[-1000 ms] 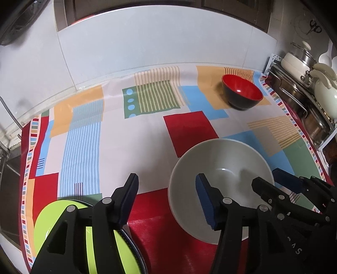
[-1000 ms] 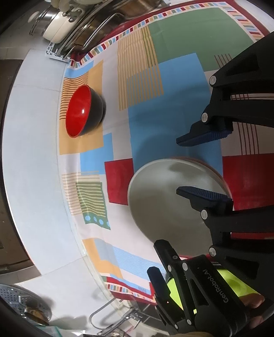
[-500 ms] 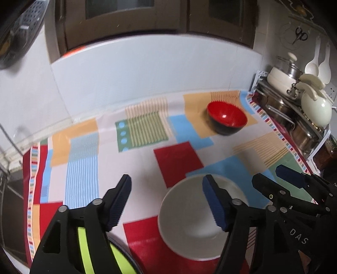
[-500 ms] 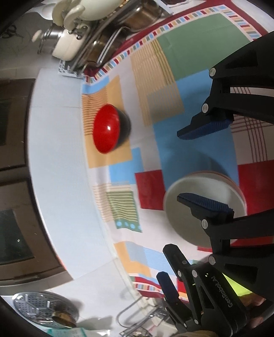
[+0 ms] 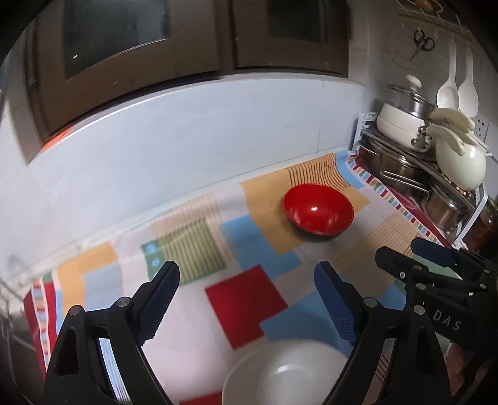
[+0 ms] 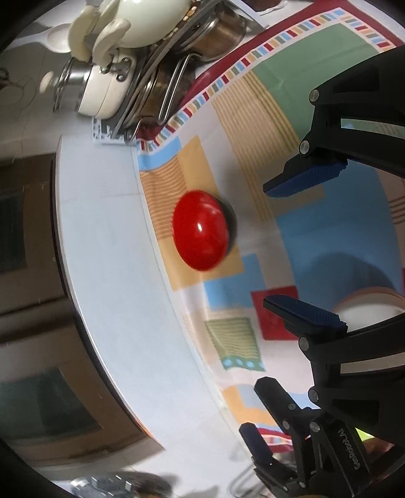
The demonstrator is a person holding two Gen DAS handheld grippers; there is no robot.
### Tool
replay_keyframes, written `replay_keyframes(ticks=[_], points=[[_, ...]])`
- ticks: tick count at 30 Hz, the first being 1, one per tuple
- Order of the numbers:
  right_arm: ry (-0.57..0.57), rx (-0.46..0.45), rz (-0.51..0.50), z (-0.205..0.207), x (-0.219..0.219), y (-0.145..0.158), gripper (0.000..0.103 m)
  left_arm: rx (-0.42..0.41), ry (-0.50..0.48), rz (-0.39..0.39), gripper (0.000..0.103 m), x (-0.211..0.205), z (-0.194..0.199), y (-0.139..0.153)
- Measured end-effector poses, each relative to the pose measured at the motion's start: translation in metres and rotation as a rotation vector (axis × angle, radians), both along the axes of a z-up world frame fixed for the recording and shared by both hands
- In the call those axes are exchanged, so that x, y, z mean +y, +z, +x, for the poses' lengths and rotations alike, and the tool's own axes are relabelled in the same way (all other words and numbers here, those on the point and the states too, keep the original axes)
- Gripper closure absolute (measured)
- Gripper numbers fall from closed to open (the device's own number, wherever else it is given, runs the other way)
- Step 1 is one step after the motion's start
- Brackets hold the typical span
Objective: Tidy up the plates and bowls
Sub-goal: 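Move both grippers to the rim of the red bowl, then close both grippers on the red bowl rim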
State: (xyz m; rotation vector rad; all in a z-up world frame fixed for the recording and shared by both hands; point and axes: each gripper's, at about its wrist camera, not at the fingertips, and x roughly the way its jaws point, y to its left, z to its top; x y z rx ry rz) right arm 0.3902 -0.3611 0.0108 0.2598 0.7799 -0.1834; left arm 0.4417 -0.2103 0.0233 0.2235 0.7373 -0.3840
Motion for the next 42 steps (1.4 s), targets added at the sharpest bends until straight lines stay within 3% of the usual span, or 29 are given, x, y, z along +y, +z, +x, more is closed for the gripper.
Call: replay_keyframes(ticks=[9, 14, 21, 26, 37, 42], points=[[-0.087, -0.006, -0.018, 0.042, -0.040, -0.004, 0.037, -0.009, -0.100, 0.030, 0.015, -0.041, 0.058, -0.003], [-0.117, 0.023, -0.038, 0.068, -0.056, -0.016, 0.037, 0.055, -0.133, 0.036, 0.015, -0.065, 0.091, -0.023], [-0.122, 0.056, -0.050, 0.098, -0.067, -0.035, 0.038, 0.152, -0.187, 0.075, 0.024, -0.099, 0.124, -0.057], [-0.122, 0.089, -0.035, 0.115, -0.072, -0.049, 0.046, 0.190, -0.210, 0.105, 0.026, -0.112, 0.141, -0.078], [-0.115, 0.184, 0.005, 0.138, -0.082, -0.083, 0.068, 0.220, -0.212, 0.163, 0.050, -0.130, 0.163, -0.101], [-0.103, 0.190, 0.010, 0.144, -0.084, -0.086, 0.079, 0.272, -0.222, 0.137, 0.072, -0.133, 0.168, -0.106]])
